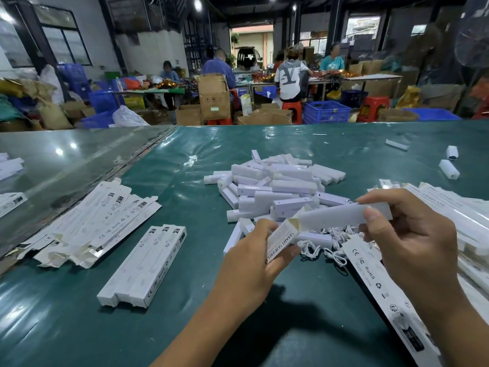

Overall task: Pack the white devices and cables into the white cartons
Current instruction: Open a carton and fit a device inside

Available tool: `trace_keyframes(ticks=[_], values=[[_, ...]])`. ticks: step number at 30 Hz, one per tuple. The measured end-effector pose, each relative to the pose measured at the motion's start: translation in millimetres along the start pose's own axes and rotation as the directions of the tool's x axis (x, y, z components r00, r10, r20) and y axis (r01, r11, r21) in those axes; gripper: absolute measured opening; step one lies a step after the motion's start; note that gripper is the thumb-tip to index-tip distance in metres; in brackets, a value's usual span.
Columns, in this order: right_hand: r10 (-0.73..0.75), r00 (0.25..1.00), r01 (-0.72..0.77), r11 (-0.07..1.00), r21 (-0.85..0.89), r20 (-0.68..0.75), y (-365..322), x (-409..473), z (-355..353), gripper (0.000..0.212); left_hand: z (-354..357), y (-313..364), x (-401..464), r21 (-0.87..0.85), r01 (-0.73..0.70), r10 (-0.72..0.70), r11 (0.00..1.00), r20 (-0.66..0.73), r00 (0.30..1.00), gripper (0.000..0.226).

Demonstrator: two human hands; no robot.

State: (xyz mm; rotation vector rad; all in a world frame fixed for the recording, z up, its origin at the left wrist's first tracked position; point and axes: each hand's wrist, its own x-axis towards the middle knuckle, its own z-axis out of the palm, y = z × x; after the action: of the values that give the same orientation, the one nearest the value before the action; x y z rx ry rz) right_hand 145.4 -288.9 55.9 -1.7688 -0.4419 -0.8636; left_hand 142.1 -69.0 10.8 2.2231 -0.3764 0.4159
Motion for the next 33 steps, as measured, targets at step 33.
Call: trace_keyframes(ticks=[33], values=[[0.005,0.927,0.021,0.998,-0.065,0.375,11,0,18,0.043,3,0,-3,0.034,-0.272,0.274,0.962,-0.067,0.96,0.057]])
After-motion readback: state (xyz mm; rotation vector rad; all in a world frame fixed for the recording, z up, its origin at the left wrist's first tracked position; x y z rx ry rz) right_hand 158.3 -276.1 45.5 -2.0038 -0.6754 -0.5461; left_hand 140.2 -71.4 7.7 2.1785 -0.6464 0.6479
